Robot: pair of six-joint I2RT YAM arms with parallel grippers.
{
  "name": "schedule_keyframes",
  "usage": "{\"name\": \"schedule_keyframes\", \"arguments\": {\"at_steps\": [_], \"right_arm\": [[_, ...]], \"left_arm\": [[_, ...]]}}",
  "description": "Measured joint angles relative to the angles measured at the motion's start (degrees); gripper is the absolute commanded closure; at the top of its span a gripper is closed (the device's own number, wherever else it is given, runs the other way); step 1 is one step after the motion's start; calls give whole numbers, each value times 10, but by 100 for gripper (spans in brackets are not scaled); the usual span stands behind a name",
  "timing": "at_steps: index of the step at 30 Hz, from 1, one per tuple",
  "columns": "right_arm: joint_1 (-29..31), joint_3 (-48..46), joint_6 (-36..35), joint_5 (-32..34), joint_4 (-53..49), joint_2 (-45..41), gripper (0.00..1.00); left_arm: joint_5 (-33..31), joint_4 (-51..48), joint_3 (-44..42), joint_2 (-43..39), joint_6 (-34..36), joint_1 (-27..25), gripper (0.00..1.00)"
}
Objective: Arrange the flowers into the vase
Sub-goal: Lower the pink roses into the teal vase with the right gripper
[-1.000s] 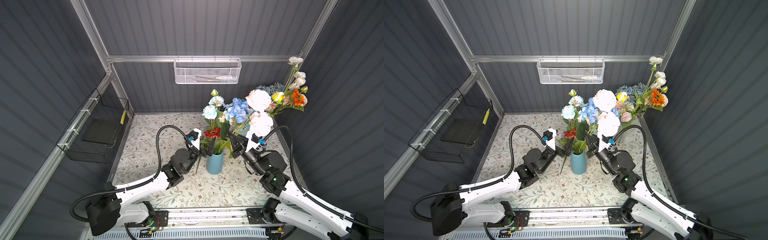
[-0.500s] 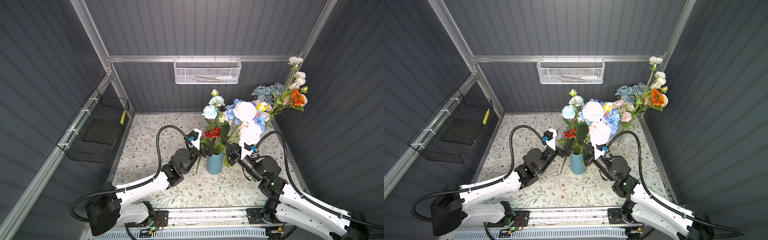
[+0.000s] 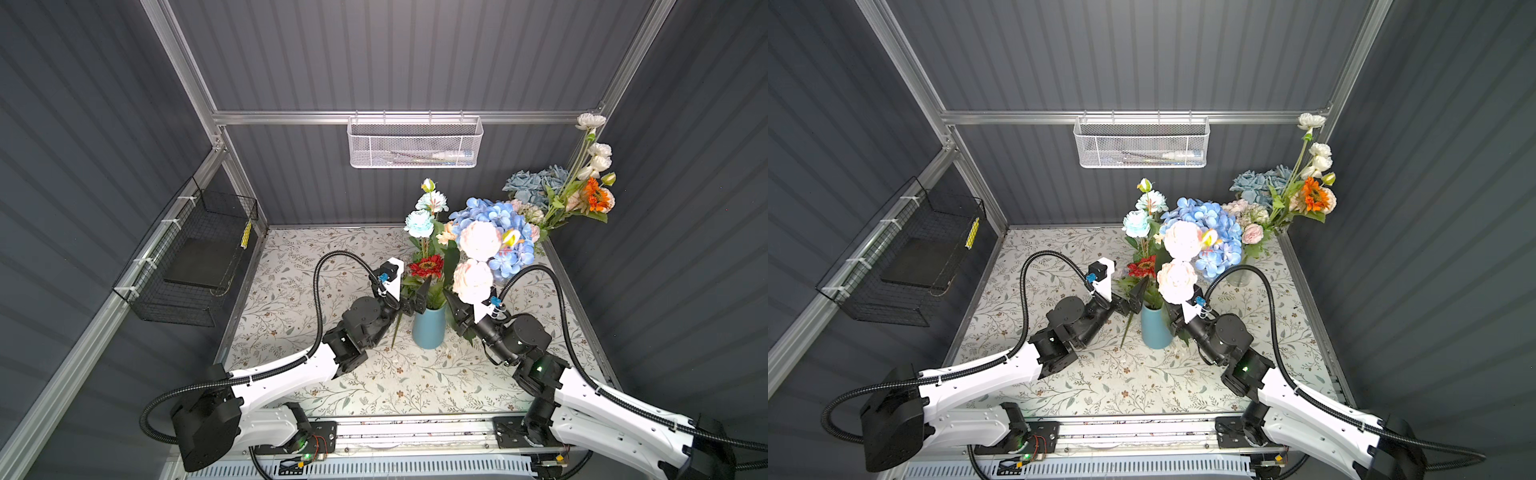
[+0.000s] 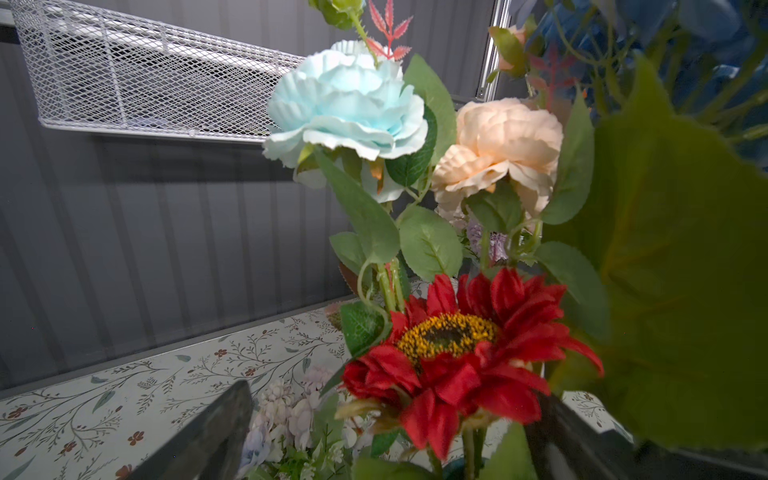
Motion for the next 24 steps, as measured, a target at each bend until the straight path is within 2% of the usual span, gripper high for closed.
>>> {"name": "schedule_keyframes", "arguments": {"at_steps": [9, 13, 17, 24], "right_arm": [[0, 1, 4, 2, -19, -50, 57], [0, 8, 8, -1, -28, -60, 56], [0, 19, 13, -7, -33, -65, 63], [0, 22, 26, -17, -32, -87, 94]], "left_arm": [[0, -2, 0, 0, -4, 0, 0], [0, -2, 0, 0, -6, 0, 0], [0, -4, 0, -1, -9, 0, 0], [0, -10, 0, -4, -9, 0, 0]]}}
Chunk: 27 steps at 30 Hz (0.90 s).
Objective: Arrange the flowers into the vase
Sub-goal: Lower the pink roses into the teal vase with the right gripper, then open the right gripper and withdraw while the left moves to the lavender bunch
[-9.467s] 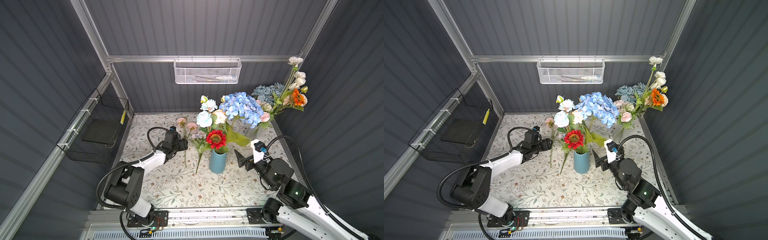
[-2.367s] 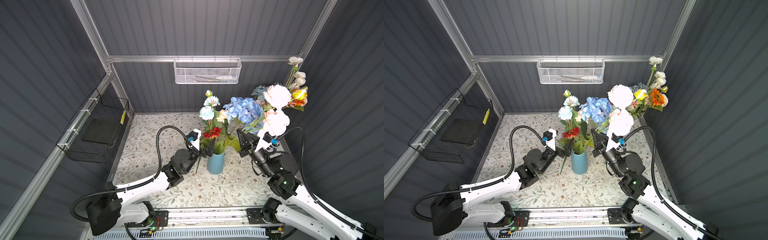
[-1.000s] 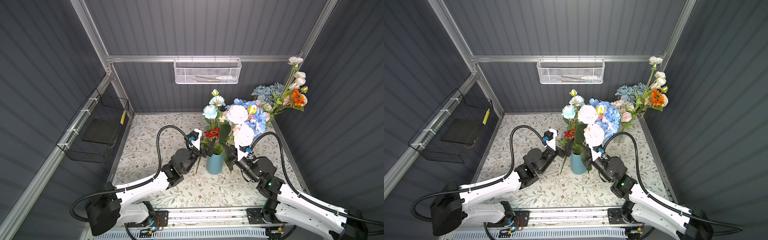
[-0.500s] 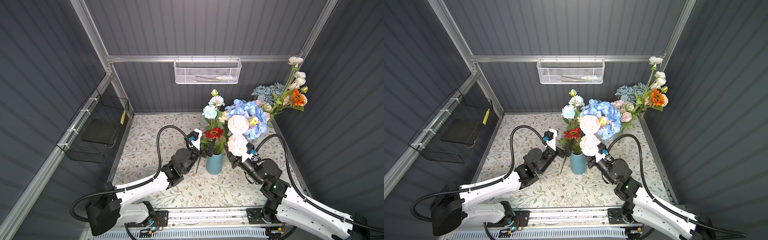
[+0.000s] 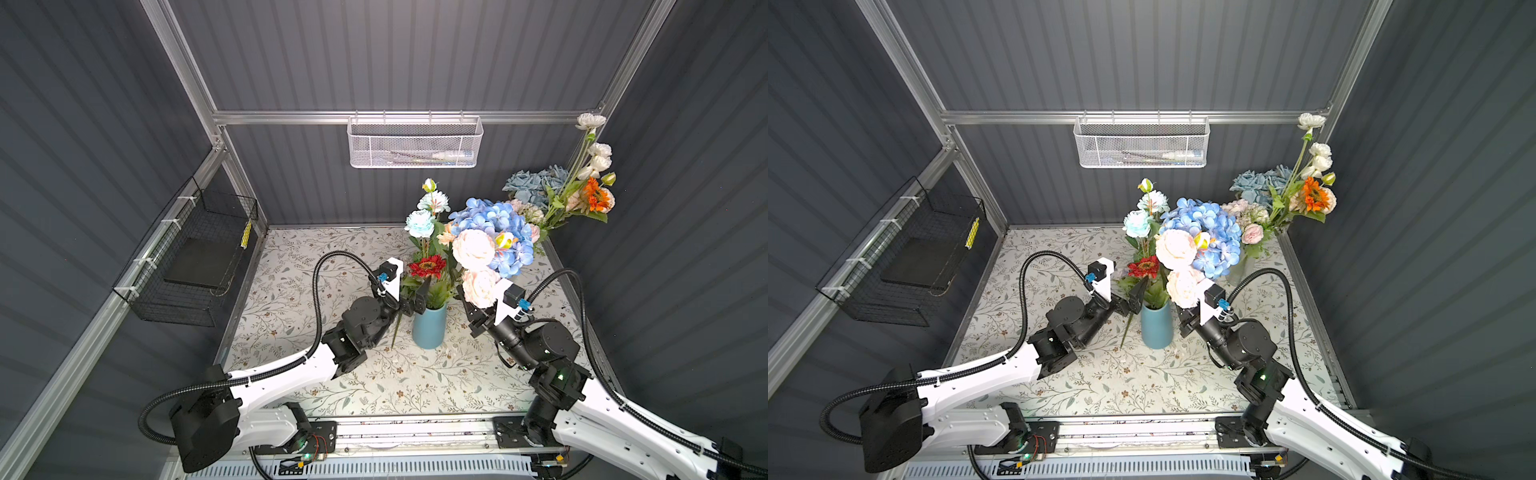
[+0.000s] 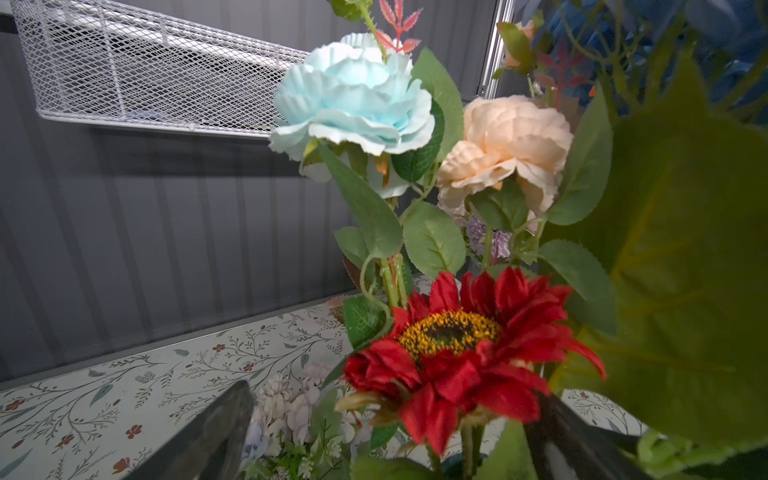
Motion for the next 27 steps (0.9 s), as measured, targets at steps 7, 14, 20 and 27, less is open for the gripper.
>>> {"name": "schedule_keyframes", "arguments": {"at_steps": [7, 14, 20, 27], "right_arm": [[0, 0, 5, 2, 0, 2, 100], [0, -14, 5, 22, 2, 43, 100], [0, -34, 13, 32, -2, 69, 100], [0, -40, 17, 42, -9, 65, 87]], "left_arm": [[0, 0, 0, 0, 0, 0, 0], [0, -5, 0, -2, -4, 0, 0], [5, -21, 0, -21, -10, 0, 0], [16, -58, 0, -51, -21, 0, 0]]}}
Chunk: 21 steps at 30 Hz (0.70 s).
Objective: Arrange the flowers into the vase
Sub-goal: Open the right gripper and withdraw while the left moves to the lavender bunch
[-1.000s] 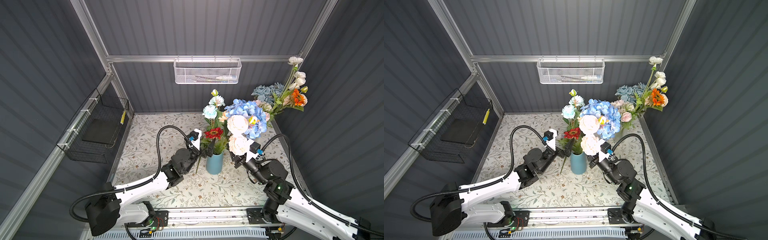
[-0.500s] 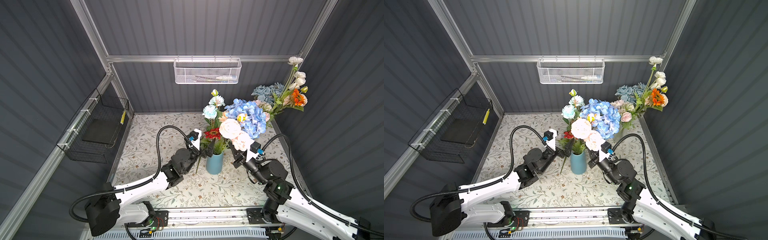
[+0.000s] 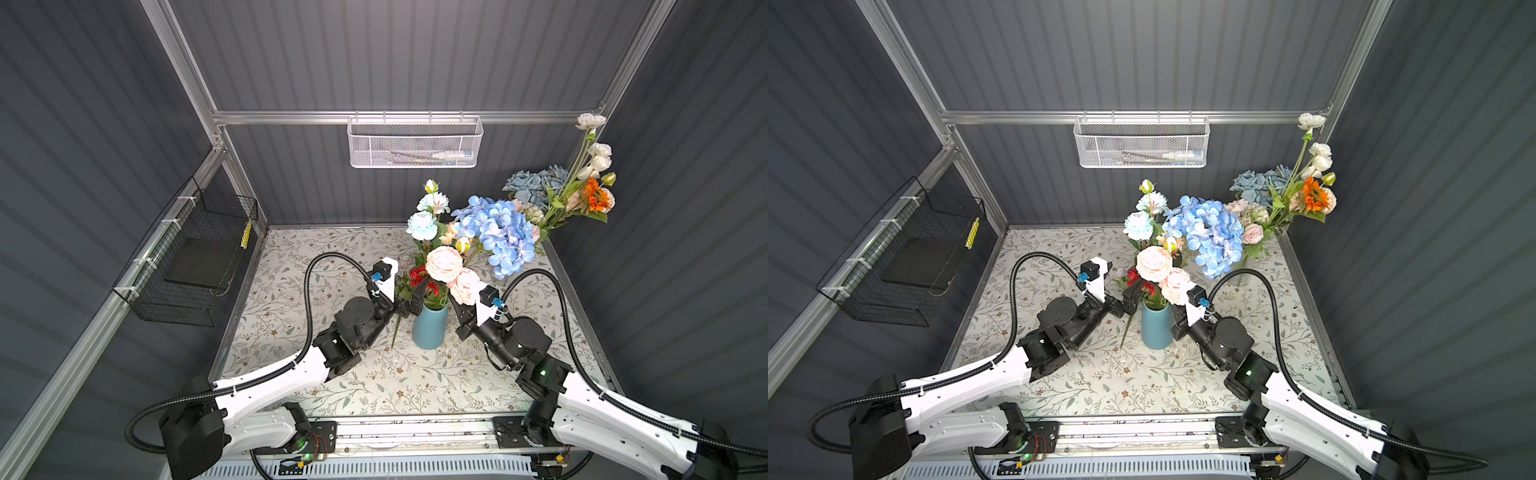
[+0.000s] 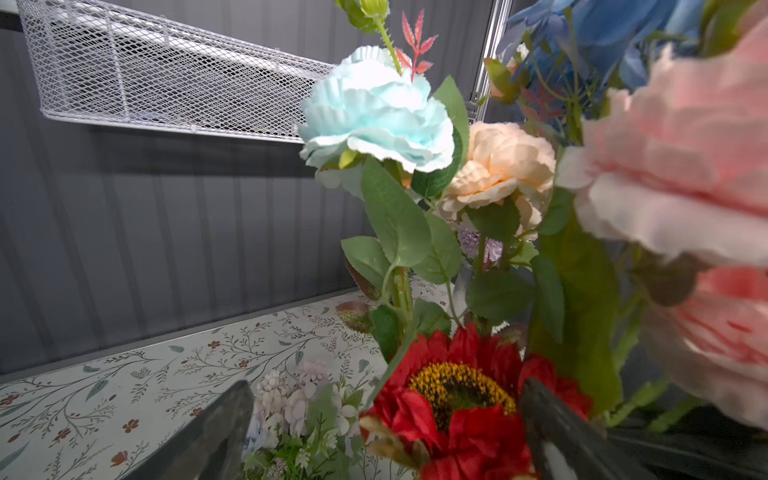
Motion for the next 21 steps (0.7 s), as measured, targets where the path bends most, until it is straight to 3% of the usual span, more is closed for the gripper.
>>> {"name": "schedule_keyframes", "arguments": {"at_steps": [5, 8, 14, 21], "right_arm": [[0, 0, -1, 7, -21, -25, 66], [0, 0, 3, 9, -29, -47, 47], [0, 0, 1, 20, -66, -95, 35], [0, -24, 10, 76, -113, -179, 20]], "left_arm": [[-20, -57, -2, -43, -13, 0, 0], [-54, -91, -9, -83, -22, 2, 0], [-102, -171, -44, -148, -71, 44, 0], [-101, -242, -99, -159, -145, 108, 0]]}}
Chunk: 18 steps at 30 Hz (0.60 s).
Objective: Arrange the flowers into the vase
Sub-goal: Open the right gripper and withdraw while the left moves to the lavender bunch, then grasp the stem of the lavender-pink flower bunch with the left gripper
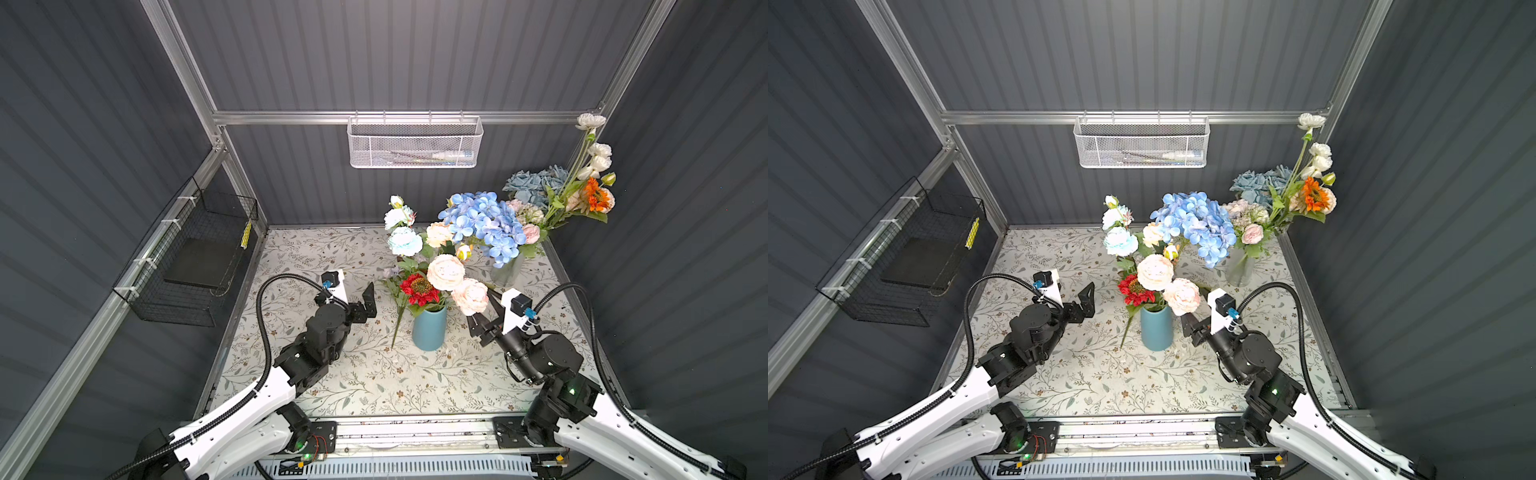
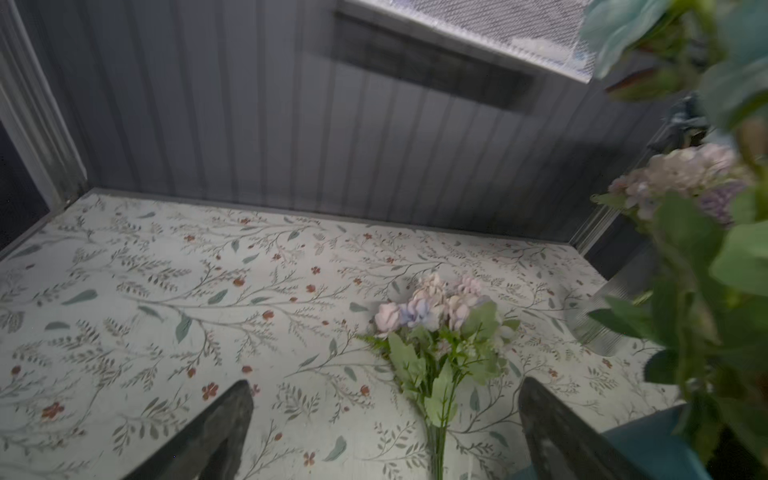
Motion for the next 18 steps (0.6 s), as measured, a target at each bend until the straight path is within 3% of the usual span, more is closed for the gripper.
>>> {"name": "schedule_keyframes", "arguments": {"at_steps": [6, 13, 18], "right_arm": [[0, -30, 5, 83, -47, -59, 7], [-17, -35, 22, 135, -88, -69, 4], [-35, -33, 39, 140, -106, -39, 2]], "left_arm": [[36, -18, -2, 72, -19, 0, 0], [121, -39, 23, 193, -11, 0, 1], [163, -46, 62, 264, 5, -9, 10]]}}
